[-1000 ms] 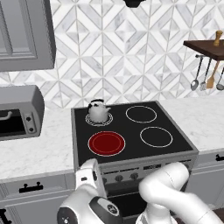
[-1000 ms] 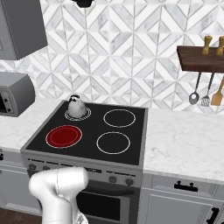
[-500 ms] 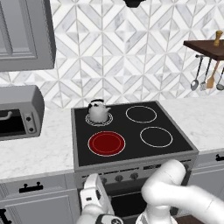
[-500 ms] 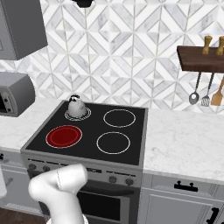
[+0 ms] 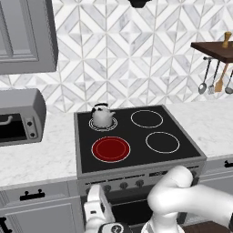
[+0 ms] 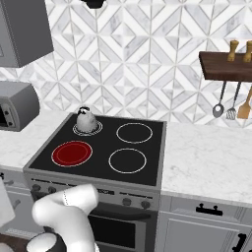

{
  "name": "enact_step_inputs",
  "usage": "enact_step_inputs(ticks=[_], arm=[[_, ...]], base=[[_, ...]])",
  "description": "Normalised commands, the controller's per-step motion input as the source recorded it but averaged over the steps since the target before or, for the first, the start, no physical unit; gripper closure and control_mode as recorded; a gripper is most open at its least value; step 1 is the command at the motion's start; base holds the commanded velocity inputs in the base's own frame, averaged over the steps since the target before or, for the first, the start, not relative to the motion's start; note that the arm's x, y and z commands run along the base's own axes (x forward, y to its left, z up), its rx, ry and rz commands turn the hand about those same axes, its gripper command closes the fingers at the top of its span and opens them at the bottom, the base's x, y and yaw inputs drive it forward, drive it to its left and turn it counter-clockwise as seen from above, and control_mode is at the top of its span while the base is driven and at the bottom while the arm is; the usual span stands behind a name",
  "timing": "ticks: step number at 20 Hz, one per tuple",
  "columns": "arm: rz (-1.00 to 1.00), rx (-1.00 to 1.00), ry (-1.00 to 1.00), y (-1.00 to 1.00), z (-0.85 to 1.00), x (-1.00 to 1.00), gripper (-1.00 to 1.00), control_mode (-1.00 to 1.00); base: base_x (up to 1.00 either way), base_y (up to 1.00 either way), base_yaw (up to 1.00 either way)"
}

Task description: Turn off the front left burner of the stove.

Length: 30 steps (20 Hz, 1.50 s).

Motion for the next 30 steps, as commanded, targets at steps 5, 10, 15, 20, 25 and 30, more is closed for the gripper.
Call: enact_step_inputs(ticks=[5, 10, 15, 20, 25, 30], arm=[[0.0, 0.01, -0.12, 0.24, -0.15, 0.21, -1.0, -1.0], [0.0, 0.0, -0.06, 0.08, -0.29, 0.11, -1.0, -1.0], [0.0, 0.0, -0.02, 0.0, -0.33, 0.21, -1.0, -1.0], [0.0, 0.0, -0.03, 0.02, -0.22, 0.29, -1.0, -1.0], [0.0, 0.0, -0.08, 0.11, -0.22, 0.21, -1.0, -1.0], [0.0, 0.0, -0.08, 0.22, -0.32, 0.12, -1.0, -1.0]], base=[[0.0, 0.0, 0.0], [0.0, 0.0, 0.0], [0.0, 0.0, 0.0], [0.0, 0.0, 0.0], [0.0, 0.0, 0.0], [0.0, 0.0, 0.0]])
